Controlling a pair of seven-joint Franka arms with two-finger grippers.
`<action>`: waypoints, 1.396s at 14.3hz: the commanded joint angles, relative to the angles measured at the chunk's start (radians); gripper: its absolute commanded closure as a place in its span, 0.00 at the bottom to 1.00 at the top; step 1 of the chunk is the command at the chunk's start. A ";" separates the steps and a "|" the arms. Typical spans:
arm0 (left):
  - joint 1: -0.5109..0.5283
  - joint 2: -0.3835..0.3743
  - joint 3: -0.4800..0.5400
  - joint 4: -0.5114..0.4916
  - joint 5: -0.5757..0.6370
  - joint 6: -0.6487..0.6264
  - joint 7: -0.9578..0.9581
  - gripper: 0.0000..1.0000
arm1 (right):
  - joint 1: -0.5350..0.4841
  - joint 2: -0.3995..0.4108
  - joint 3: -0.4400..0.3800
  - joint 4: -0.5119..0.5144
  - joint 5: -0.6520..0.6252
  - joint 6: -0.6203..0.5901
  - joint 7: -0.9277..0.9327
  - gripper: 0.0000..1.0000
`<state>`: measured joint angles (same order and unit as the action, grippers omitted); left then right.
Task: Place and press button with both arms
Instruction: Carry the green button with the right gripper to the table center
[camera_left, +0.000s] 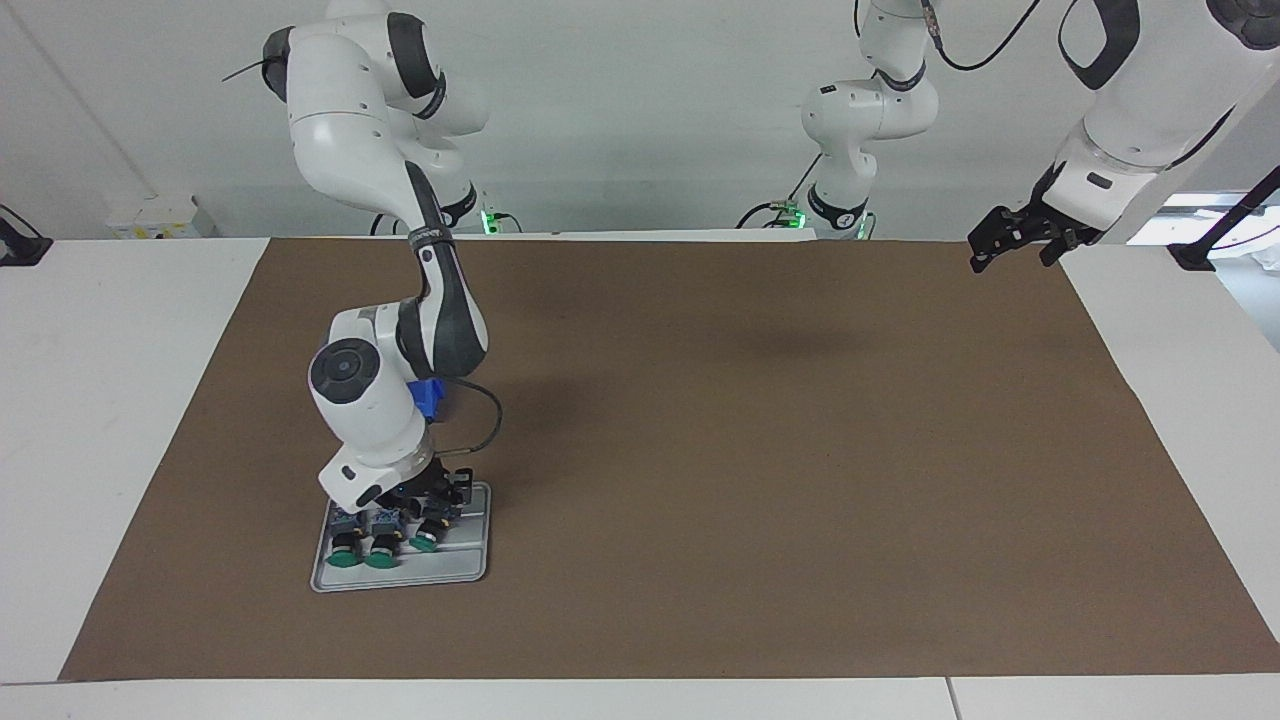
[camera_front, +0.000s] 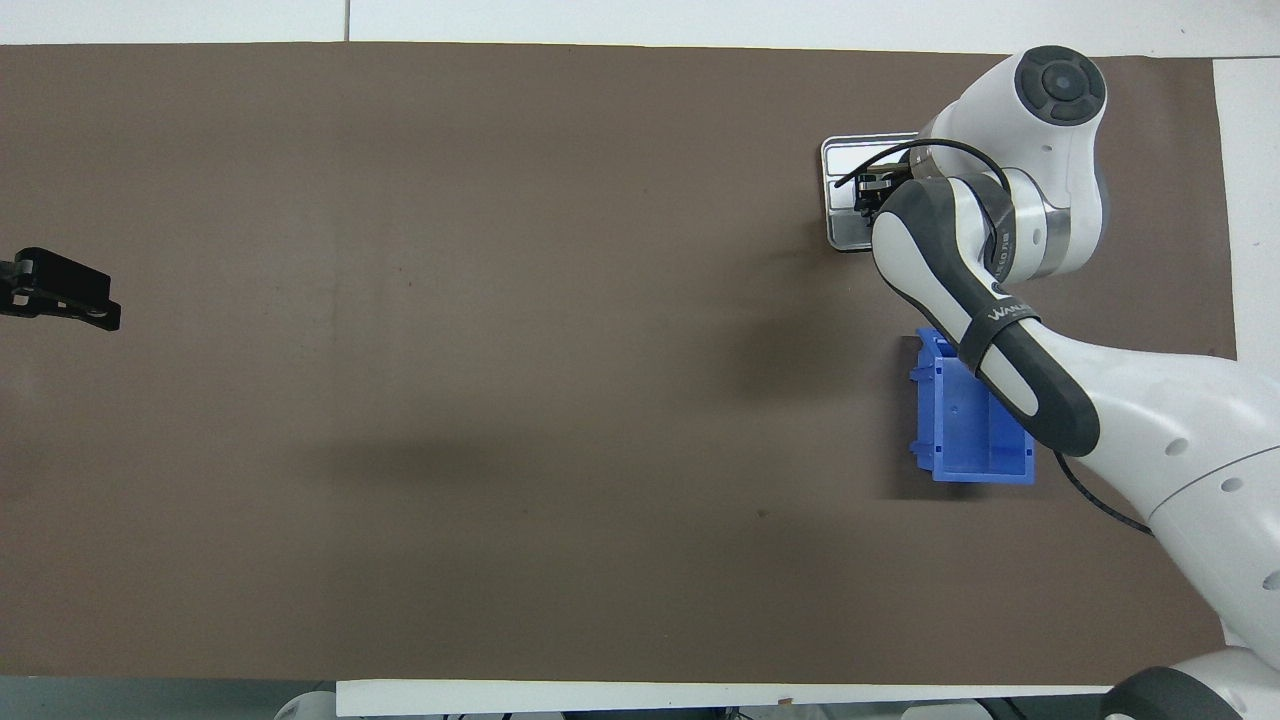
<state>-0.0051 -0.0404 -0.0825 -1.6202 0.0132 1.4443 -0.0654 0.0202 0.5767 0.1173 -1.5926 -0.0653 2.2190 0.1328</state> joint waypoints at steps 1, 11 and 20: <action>-0.003 -0.035 -0.002 -0.043 0.016 0.018 0.006 0.00 | -0.005 0.005 0.007 0.006 -0.005 -0.016 0.016 0.97; 0.004 -0.039 0.000 -0.044 0.017 0.018 0.007 0.00 | 0.260 0.020 0.007 0.283 -0.014 -0.406 0.180 1.00; 0.004 -0.039 0.000 -0.044 0.018 0.013 0.007 0.00 | 0.529 -0.005 0.022 0.212 0.059 -0.305 0.431 1.00</action>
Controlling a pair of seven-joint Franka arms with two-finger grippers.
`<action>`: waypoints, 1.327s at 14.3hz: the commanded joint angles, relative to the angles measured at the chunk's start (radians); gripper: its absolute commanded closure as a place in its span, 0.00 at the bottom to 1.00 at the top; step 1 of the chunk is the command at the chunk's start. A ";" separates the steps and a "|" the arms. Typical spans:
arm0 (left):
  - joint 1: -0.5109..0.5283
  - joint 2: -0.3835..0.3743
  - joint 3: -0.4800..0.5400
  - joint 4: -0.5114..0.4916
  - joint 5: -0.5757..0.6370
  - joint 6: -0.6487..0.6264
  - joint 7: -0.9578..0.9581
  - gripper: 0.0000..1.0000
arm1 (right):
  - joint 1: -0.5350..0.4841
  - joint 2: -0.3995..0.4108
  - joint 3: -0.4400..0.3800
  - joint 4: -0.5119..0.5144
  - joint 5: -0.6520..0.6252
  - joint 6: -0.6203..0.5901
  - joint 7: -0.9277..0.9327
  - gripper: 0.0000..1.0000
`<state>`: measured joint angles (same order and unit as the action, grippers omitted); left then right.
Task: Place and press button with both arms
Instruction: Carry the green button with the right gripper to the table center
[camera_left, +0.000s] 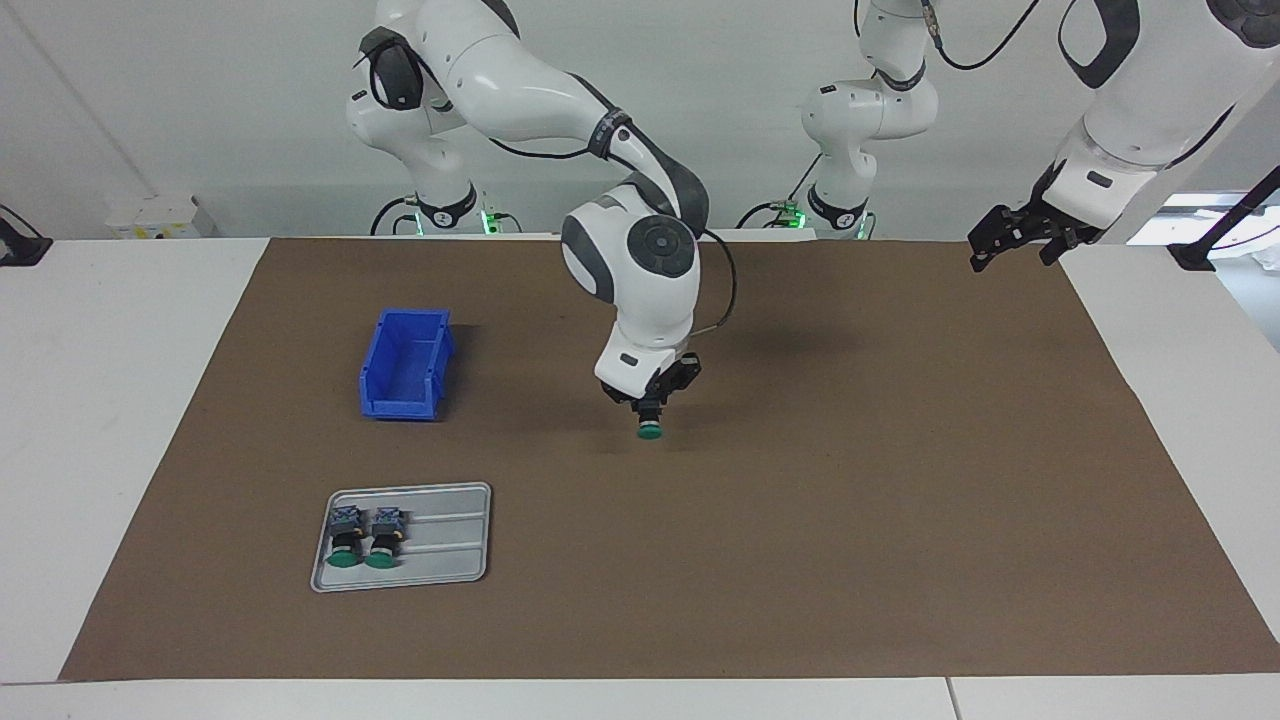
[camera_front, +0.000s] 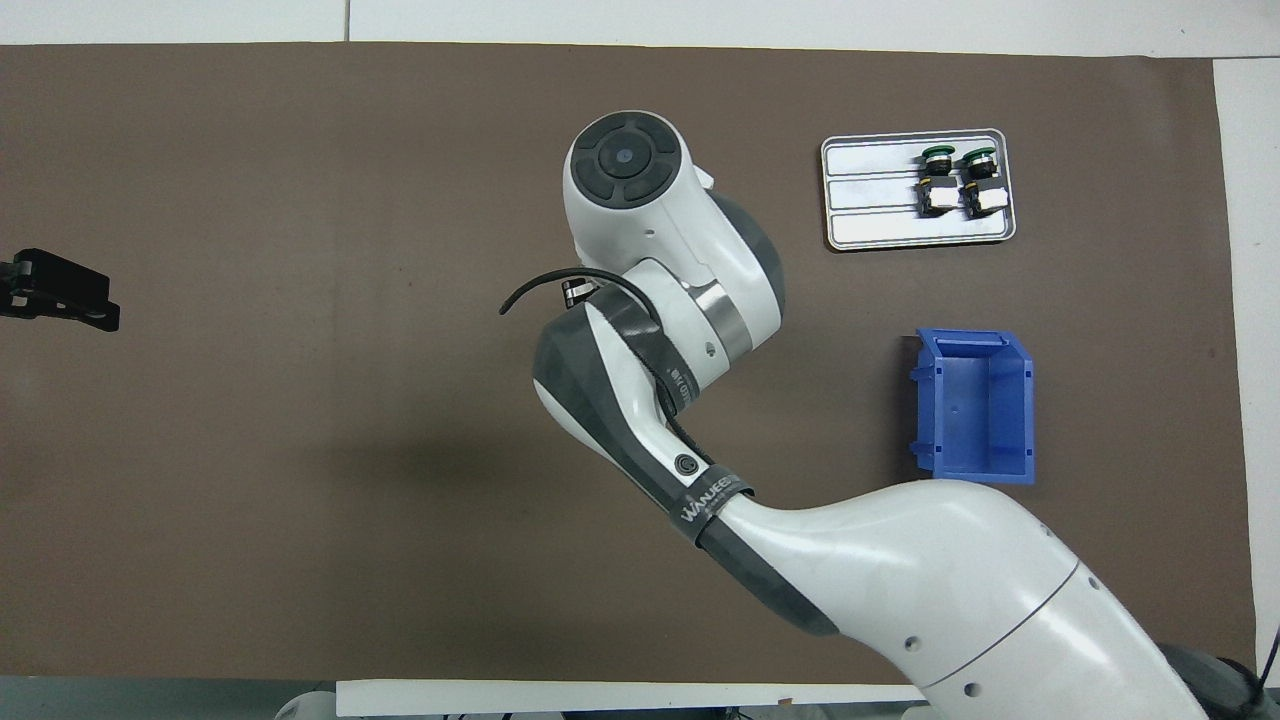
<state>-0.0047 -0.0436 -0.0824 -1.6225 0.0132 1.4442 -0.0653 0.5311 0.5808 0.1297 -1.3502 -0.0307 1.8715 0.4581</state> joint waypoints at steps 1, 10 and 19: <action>0.005 -0.036 0.000 -0.042 0.018 0.013 0.007 0.00 | 0.023 -0.007 0.010 -0.030 0.032 0.048 0.214 1.00; 0.003 -0.036 0.000 -0.042 0.016 0.013 0.007 0.00 | 0.023 0.028 0.008 -0.055 0.104 0.201 1.019 0.99; 0.005 -0.038 0.001 -0.048 0.016 0.015 -0.010 0.00 | 0.061 0.090 0.008 -0.070 0.146 0.281 1.274 0.69</action>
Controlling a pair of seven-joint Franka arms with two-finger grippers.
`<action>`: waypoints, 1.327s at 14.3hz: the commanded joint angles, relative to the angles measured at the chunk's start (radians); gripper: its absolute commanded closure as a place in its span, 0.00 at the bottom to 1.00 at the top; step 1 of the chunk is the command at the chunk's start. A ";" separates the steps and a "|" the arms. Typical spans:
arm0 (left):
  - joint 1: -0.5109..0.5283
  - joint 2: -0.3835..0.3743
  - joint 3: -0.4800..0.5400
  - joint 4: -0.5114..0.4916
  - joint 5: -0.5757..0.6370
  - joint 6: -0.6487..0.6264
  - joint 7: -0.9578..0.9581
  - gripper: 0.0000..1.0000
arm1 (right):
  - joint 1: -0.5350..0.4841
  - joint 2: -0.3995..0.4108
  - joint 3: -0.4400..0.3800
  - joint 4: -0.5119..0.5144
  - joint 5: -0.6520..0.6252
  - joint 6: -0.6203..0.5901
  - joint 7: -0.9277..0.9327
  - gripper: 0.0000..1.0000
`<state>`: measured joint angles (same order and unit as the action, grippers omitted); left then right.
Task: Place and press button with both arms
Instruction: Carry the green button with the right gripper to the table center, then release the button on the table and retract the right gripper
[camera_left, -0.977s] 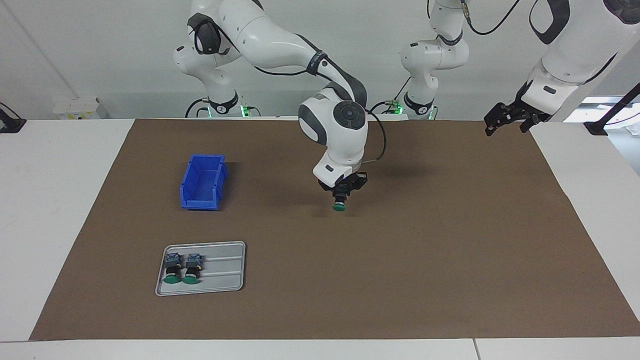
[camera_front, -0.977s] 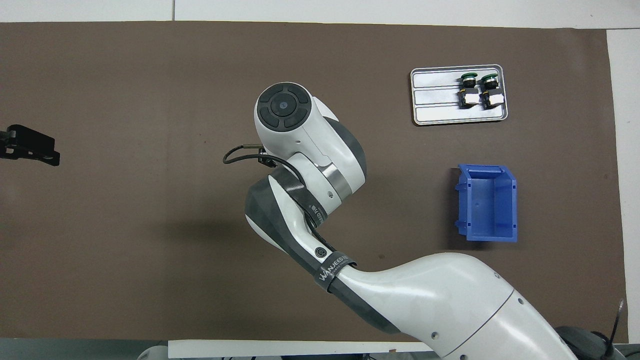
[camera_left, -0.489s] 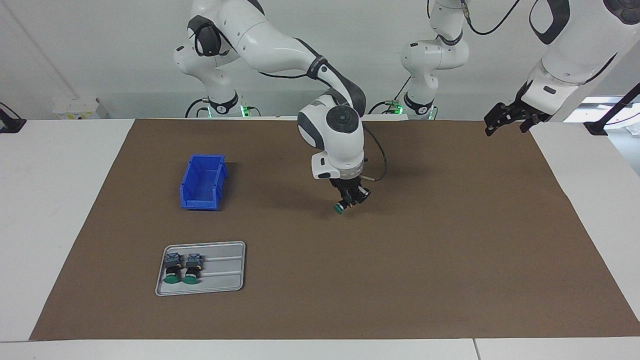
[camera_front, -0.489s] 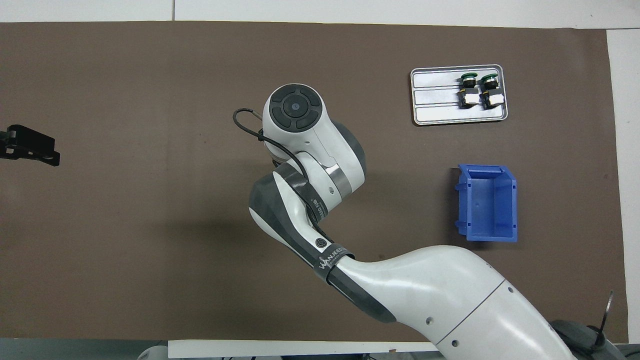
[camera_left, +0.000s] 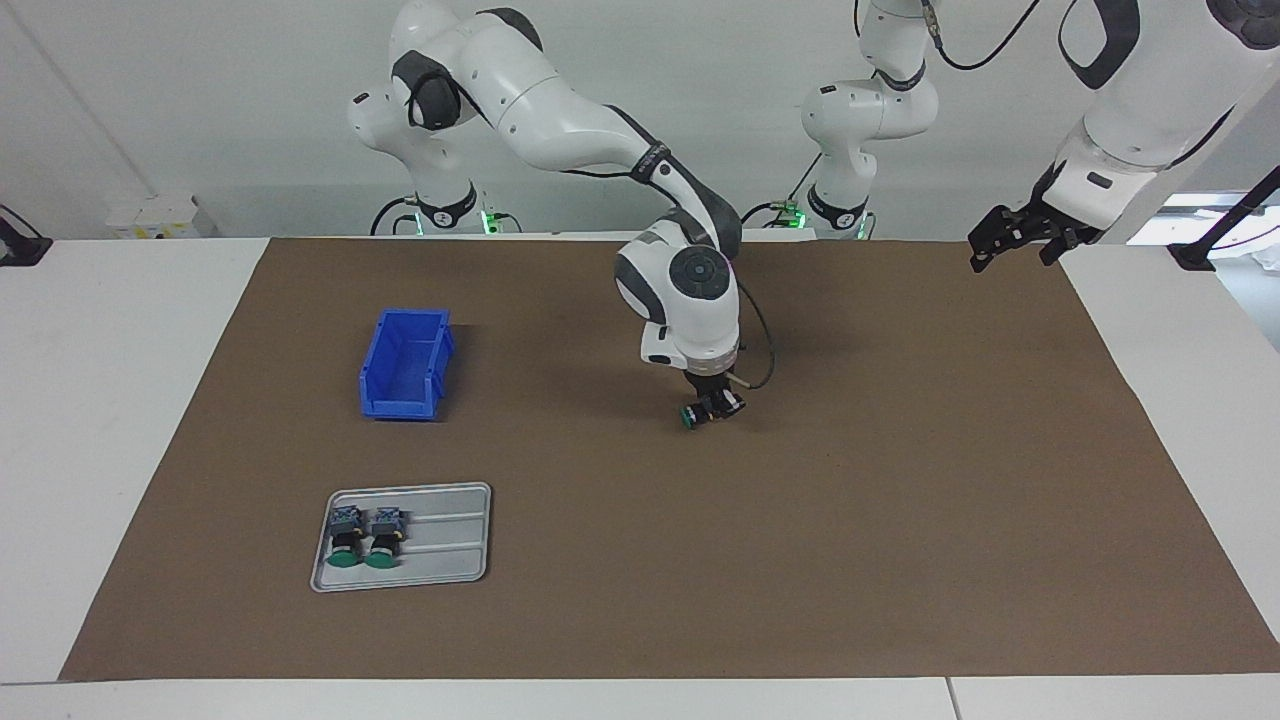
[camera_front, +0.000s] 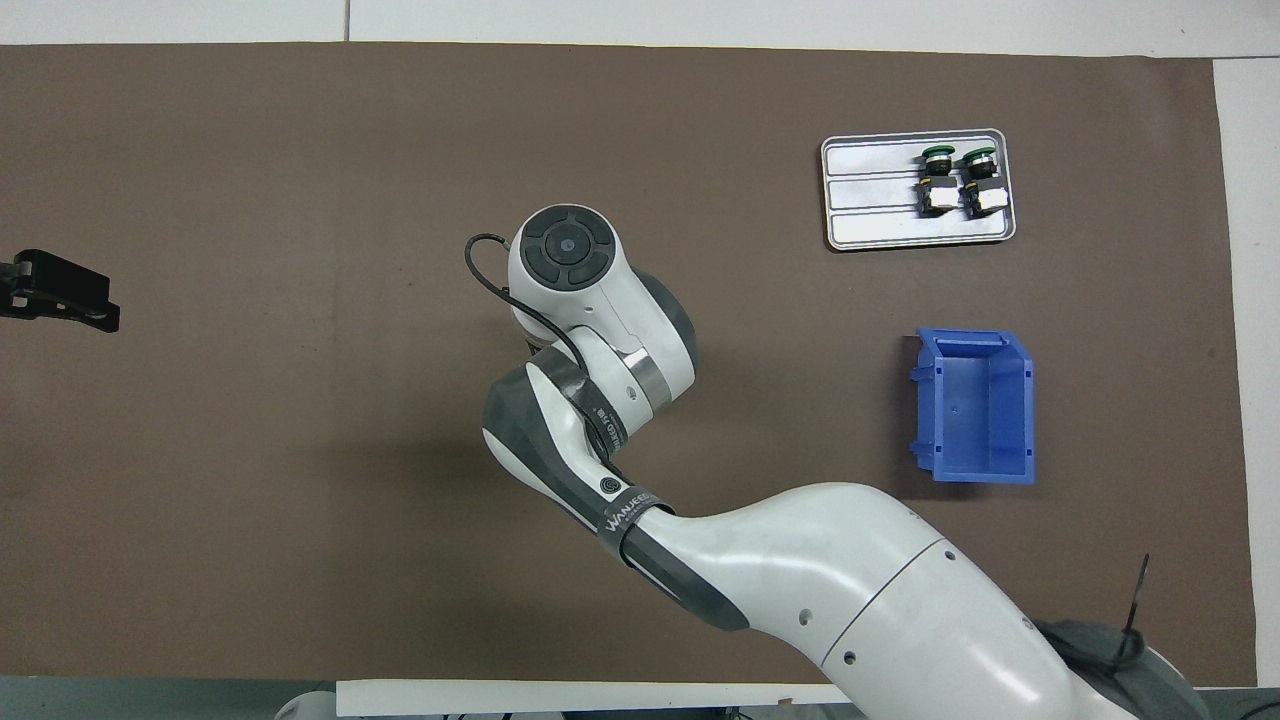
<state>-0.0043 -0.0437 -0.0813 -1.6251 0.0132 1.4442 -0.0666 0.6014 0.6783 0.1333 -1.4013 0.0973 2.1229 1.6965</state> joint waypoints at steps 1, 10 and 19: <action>0.004 -0.038 0.000 -0.045 0.016 0.013 -0.009 0.00 | -0.014 -0.008 0.005 -0.030 0.018 0.046 0.046 0.53; 0.021 -0.038 0.002 -0.039 0.016 -0.018 -0.027 0.00 | -0.254 -0.235 0.005 0.062 -0.016 -0.240 -0.491 0.01; -0.045 -0.050 -0.011 -0.048 0.016 -0.077 -0.627 0.00 | -0.636 -0.425 -0.001 0.070 -0.126 -0.604 -1.512 0.00</action>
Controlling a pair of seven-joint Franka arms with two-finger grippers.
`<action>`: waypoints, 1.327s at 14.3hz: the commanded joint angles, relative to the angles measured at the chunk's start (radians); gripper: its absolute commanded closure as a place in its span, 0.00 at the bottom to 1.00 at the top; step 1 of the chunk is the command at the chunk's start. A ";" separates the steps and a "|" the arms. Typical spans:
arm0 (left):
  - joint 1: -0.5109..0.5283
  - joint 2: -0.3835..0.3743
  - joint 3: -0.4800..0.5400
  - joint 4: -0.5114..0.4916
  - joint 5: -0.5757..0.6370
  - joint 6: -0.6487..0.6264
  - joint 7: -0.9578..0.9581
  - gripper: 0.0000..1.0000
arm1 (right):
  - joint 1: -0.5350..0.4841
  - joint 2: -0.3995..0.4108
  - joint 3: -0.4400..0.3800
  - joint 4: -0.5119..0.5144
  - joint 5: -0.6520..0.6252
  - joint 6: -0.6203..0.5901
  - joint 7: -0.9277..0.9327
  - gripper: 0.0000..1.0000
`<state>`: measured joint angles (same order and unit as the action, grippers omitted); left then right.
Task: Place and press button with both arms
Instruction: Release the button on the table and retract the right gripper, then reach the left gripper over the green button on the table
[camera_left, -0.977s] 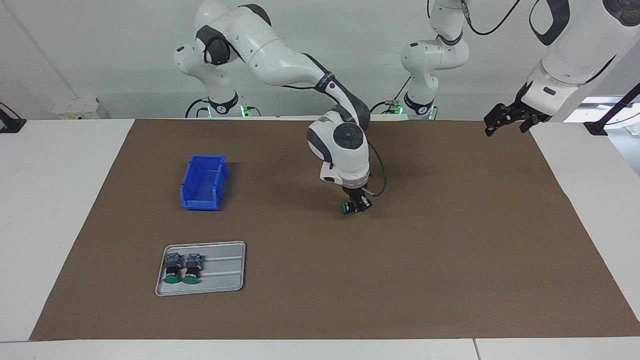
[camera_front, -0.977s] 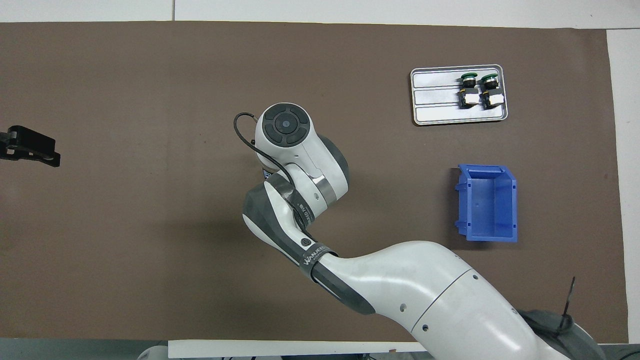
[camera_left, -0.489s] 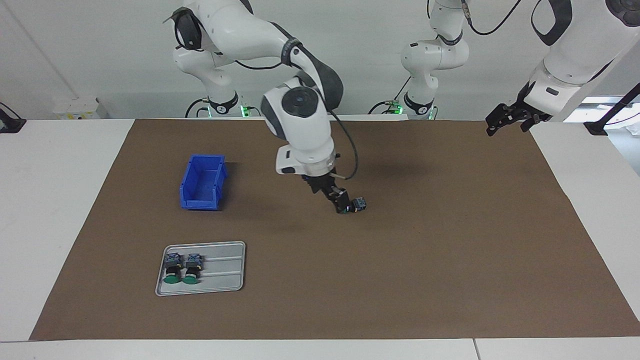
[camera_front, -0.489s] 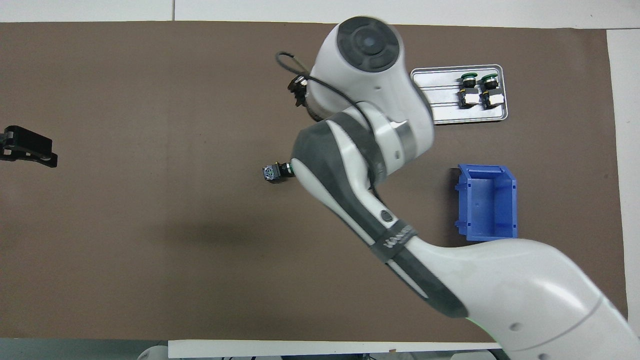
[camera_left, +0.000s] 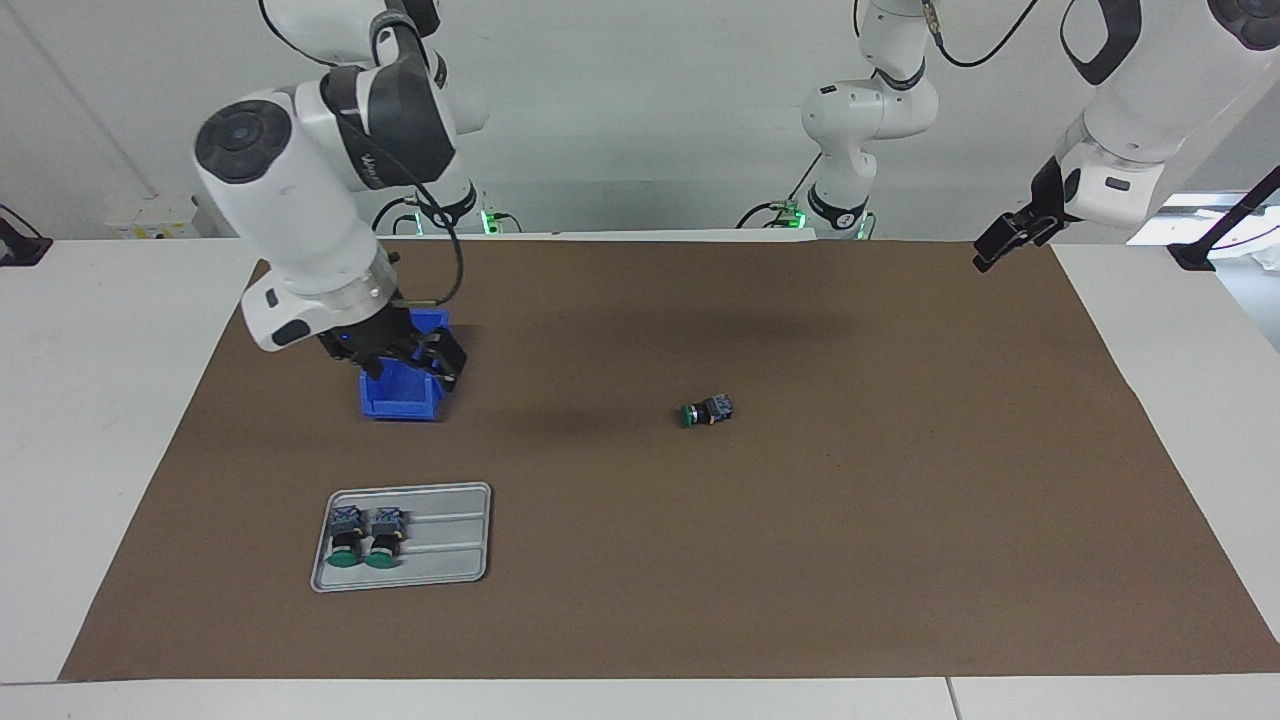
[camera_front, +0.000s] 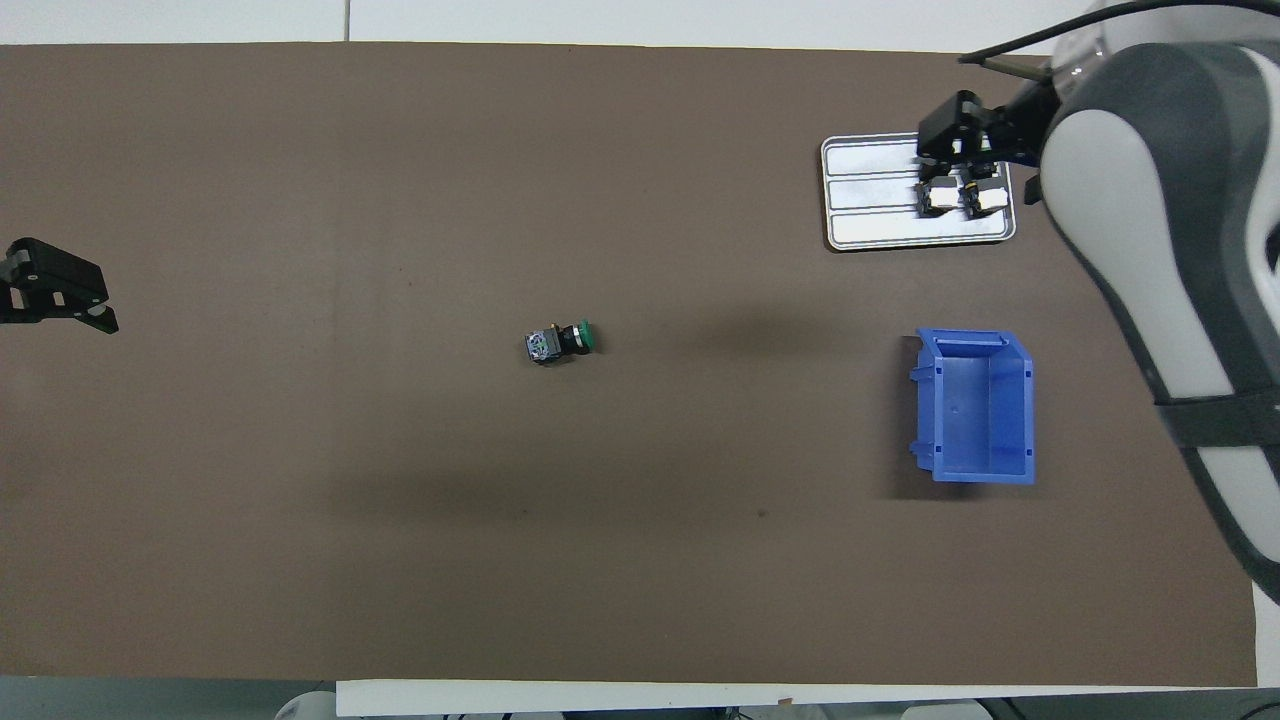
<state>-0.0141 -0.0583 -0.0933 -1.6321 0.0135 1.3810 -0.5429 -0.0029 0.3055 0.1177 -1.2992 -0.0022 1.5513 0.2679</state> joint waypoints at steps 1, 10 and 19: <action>-0.044 -0.050 0.000 -0.069 0.016 -0.008 -0.269 0.00 | -0.057 -0.074 0.014 -0.032 -0.027 -0.065 -0.132 0.00; -0.239 -0.089 -0.006 -0.279 -0.112 0.305 -1.100 0.00 | -0.132 -0.281 0.014 -0.304 -0.021 -0.109 -0.253 0.00; -0.464 0.219 -0.005 -0.177 -0.116 0.489 -1.492 0.00 | -0.131 -0.290 0.016 -0.318 -0.010 -0.111 -0.322 0.00</action>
<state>-0.4284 0.0669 -0.1114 -1.8869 -0.1068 1.8536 -1.9697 -0.1238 0.0369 0.1318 -1.5831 -0.0237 1.4176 -0.0287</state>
